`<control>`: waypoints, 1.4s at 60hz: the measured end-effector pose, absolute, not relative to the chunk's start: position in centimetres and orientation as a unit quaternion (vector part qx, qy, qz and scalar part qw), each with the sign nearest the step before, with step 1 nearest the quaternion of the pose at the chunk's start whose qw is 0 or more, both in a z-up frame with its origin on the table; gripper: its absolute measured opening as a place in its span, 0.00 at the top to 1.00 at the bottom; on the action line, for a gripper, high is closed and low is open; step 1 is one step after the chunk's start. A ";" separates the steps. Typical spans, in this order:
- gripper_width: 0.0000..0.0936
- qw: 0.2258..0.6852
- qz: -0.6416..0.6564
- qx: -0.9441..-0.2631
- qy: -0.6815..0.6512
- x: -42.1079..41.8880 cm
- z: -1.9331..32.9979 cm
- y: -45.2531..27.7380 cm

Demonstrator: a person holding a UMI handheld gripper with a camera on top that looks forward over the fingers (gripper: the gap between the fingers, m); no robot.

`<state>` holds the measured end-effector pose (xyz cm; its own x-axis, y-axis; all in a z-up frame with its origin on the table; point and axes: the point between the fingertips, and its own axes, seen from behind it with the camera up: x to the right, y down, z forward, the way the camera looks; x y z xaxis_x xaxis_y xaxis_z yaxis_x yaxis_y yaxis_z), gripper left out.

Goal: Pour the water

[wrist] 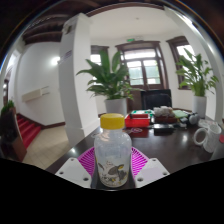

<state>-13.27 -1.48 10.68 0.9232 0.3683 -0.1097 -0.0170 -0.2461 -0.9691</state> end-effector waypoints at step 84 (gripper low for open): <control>0.52 0.554 0.404 -0.583 0.436 21.7 22.0 7.2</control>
<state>21.68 7.22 22.04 0.2936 -0.0602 -0.9540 -0.9558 -0.0063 -0.2938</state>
